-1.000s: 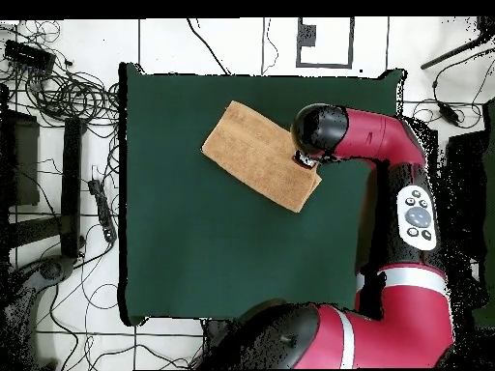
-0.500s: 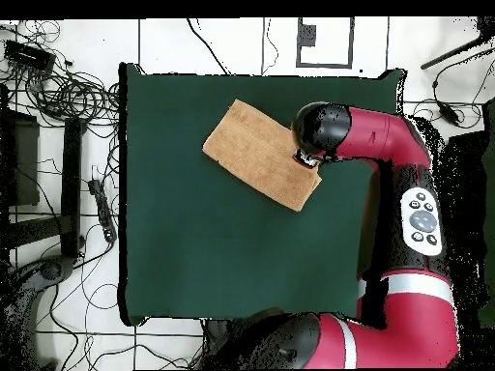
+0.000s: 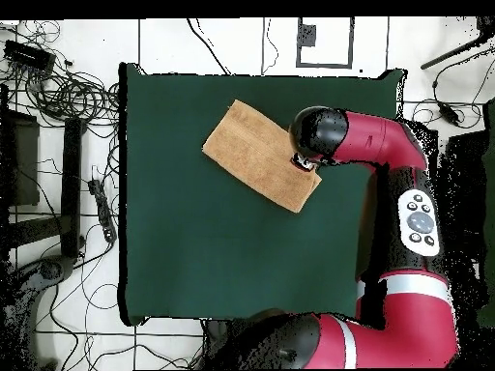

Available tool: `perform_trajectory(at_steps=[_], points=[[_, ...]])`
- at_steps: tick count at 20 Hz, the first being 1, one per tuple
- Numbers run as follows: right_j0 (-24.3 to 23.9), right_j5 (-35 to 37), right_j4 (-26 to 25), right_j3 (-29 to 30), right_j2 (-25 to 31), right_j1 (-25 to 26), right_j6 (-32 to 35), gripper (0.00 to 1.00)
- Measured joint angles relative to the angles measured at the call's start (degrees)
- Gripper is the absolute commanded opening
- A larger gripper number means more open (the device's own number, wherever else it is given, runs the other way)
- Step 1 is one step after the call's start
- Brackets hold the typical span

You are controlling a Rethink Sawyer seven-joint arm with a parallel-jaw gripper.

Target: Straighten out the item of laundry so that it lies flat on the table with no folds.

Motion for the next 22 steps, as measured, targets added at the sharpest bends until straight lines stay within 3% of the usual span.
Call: perform_trajectory(at_steps=[22], points=[[1.5, -3.8, 1.5, 2.8, 0.0, -2.5, 0.0, 0.0]])
